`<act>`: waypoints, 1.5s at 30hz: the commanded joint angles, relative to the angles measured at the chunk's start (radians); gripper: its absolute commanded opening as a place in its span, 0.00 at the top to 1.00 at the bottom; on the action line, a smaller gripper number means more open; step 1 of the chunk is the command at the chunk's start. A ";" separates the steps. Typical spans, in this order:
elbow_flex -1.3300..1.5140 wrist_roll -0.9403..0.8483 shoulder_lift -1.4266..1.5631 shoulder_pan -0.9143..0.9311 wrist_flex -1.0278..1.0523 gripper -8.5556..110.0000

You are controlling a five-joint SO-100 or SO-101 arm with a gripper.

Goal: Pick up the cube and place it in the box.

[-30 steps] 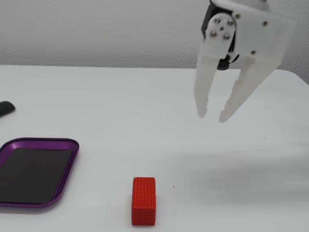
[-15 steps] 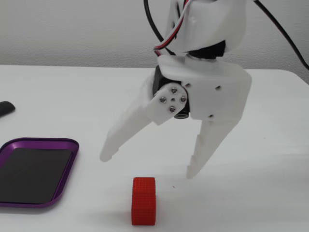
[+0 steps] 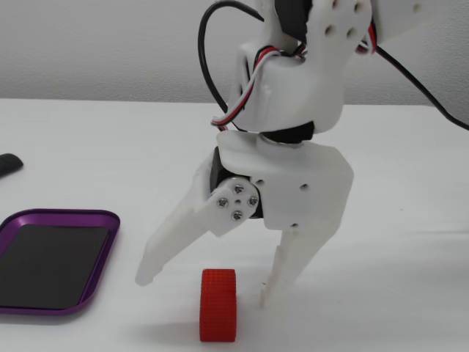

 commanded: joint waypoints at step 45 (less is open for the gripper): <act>0.035 -0.494 0.601 0.261 -0.365 0.93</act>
